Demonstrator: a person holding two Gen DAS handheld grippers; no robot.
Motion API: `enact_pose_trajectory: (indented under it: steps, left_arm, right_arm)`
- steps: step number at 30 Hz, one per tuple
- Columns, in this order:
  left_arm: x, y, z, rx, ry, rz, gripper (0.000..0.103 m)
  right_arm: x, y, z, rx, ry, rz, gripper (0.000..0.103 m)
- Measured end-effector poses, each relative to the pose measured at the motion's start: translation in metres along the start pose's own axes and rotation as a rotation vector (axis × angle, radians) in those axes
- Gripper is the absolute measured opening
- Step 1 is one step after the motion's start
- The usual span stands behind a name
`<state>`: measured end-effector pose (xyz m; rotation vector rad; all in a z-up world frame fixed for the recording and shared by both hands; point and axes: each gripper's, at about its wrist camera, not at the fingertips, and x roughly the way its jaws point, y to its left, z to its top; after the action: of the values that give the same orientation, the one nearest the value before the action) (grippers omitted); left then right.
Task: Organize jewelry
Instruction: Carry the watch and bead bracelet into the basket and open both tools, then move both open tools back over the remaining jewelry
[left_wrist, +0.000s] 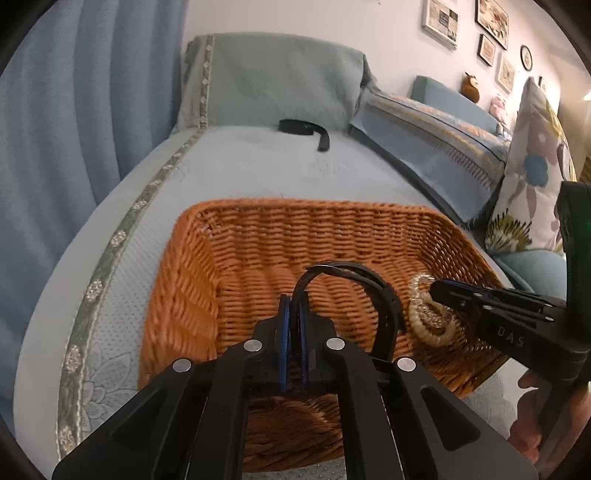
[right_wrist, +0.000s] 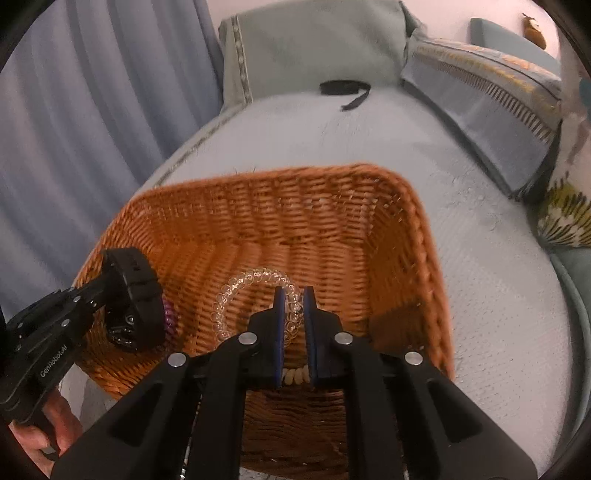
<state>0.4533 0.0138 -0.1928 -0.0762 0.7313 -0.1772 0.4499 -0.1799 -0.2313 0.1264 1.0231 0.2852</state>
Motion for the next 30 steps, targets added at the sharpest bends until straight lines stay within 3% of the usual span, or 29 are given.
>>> enact_pose_trajectory:
  steps: [4, 6, 9, 16, 20, 25, 30]
  left_arm:
    - [-0.001, 0.001, 0.003, -0.003, 0.025, -0.015, 0.009]
    - [-0.009, 0.001, 0.003, 0.003, 0.028, -0.024, 0.036]
    - [-0.031, 0.002, 0.0, 0.021, 0.013, -0.028, 0.058]
    - [-0.091, -0.001, -0.004, 0.032, -0.045, -0.069, 0.058]
    - [-0.135, -0.007, -0.014, 0.026, -0.092, -0.096, 0.06]
    - [-0.187, -0.018, -0.043, 0.014, -0.136, -0.113, 0.063]
    - [-0.22, -0.021, -0.088, -0.013, -0.104, -0.14, 0.063]
  right_arm:
    - [0.002, 0.004, -0.004, -0.01, 0.02, -0.008, 0.009]
    - [-0.003, 0.002, -0.004, 0.0, 0.022, 0.016, 0.01]
    - [-0.016, -0.001, -0.006, 0.015, 0.004, 0.035, 0.016]
    - [-0.066, 0.006, -0.027, -0.01, -0.042, 0.06, 0.019]
    - [-0.106, 0.01, -0.044, -0.017, -0.095, 0.075, 0.043]
    - [-0.148, 0.013, -0.07, -0.027, -0.143, 0.083, 0.043]
    - [-0.182, 0.01, -0.12, -0.035, -0.177, 0.056, 0.043]
